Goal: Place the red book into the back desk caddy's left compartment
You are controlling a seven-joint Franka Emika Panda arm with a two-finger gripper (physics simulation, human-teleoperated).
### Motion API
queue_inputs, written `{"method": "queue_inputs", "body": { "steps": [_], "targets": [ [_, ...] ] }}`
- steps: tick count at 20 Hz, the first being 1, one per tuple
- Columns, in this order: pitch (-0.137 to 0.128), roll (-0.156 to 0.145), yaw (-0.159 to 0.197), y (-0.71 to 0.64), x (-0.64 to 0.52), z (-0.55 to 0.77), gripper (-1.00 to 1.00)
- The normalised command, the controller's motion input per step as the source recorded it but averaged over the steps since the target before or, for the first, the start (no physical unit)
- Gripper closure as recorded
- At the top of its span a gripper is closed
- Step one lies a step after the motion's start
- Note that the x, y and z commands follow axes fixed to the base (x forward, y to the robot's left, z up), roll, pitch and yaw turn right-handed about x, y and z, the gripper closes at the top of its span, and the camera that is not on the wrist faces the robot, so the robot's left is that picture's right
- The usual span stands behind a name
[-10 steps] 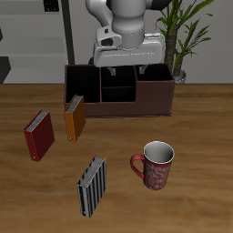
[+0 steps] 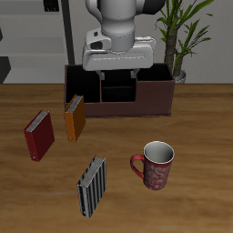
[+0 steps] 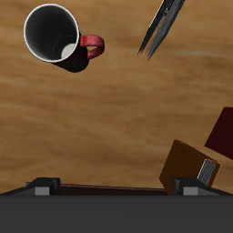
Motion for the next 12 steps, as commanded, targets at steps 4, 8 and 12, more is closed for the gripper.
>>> {"method": "queue_inputs", "body": {
  "steps": [4, 8, 12],
  "targets": [
    [-0.031, -0.026, -0.019, -0.51, 0.25, 0.06, -1.00],
    [-0.048, 0.029, -0.065, -0.62, 0.20, 0.04, -1.00],
    [-0.007, -0.003, -0.019, -0.41, 0.12, -0.07, -1.00]
  ]
}}
